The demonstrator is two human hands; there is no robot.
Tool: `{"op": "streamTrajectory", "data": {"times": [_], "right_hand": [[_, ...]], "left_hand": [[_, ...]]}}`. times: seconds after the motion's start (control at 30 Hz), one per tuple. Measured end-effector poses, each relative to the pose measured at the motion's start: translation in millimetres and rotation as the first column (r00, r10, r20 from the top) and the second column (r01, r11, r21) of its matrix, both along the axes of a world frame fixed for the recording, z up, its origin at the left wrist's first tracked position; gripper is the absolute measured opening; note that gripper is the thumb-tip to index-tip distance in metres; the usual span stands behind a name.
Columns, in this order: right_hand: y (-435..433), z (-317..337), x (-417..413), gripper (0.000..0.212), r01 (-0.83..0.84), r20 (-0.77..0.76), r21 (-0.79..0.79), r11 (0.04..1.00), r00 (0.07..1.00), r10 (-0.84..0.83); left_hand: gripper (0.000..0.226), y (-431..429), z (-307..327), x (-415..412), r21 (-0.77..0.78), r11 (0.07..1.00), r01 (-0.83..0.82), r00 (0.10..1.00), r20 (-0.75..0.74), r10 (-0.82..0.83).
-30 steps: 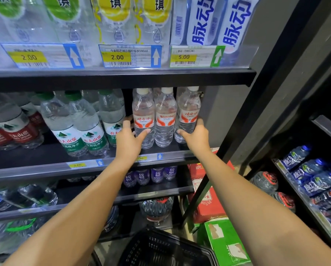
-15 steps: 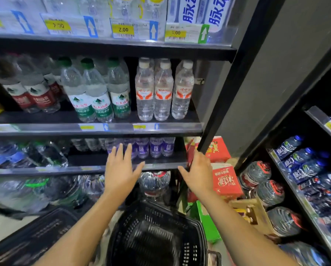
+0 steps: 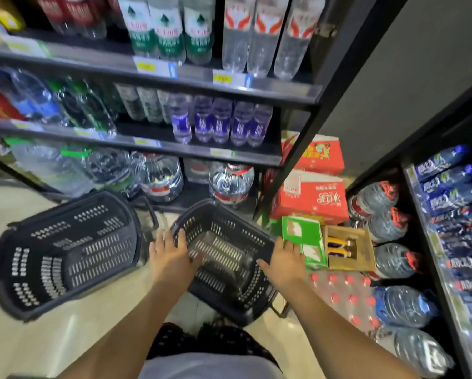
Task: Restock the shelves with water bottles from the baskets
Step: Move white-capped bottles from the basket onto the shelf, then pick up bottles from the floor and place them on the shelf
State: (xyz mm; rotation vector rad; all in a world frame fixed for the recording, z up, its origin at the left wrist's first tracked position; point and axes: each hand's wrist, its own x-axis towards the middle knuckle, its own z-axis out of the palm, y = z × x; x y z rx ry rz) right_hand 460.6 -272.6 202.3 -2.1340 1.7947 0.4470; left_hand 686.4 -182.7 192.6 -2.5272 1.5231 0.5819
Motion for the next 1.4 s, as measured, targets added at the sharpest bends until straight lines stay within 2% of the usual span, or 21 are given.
{"op": "streamTrajectory", "data": {"times": [0.17, 0.33, 0.53, 0.73, 0.9, 0.97, 1.17, 1.4], "right_hand": [[47.4, -28.6, -7.8, 0.084, 0.018, -0.051, 0.080, 0.997, 0.999, -0.014], [93.6, -47.3, 0.1, 0.079, 0.013, -0.080, 0.156, 0.988, 0.997, -0.001], [159.0, -76.9, 38.3, 0.075, -0.166, -0.092, 0.249, 0.954, 0.977, 0.194], [208.5, -96.5, 85.9, 0.080, -0.390, -0.022, 0.337, 0.857, 0.907, 0.421], [216.6, -99.4, 120.8, 0.082, -0.482, 0.034, 0.402, 0.779, 0.858, 0.513], [217.6, -98.9, 131.6, 0.081, -0.553, 0.038, 0.413, 0.724, 0.804, 0.593], [234.5, -94.9, 161.7, 0.085, -0.773, 0.062, 0.426, 0.471, 0.544, 0.837], [271.2, -85.9, 185.2, 0.084, -0.881, 0.123, 0.419, 0.220, 0.295, 0.948]], "left_hand": [[0.085, 52.8, -39.2, -6.3, 0.091, 0.995, -0.032, 0.999, -0.019, 0.034], [0.086, 111.4, -71.3, -8.3, 0.158, 0.984, -0.088, 0.991, -0.084, 0.102], [0.086, 201.4, -91.6, -1.9, 0.200, 0.948, -0.248, 0.956, -0.109, 0.273], [0.088, 294.2, -110.9, 1.4, 0.238, 0.822, -0.518, 0.830, -0.094, 0.550], [0.089, 344.7, -119.2, -10.8, 0.244, 0.625, -0.742, 0.627, -0.078, 0.775], [0.088, 358.2, -119.9, -23.6, 0.238, 0.524, -0.818, 0.524, -0.068, 0.849], [0.087, 379.2, -118.6, -78.8, 0.257, 0.194, -0.947, 0.180, -0.077, 0.981], [0.091, 400.5, -114.1, -137.4, 0.270, -0.120, -0.955, -0.148, -0.086, 0.985]]}}
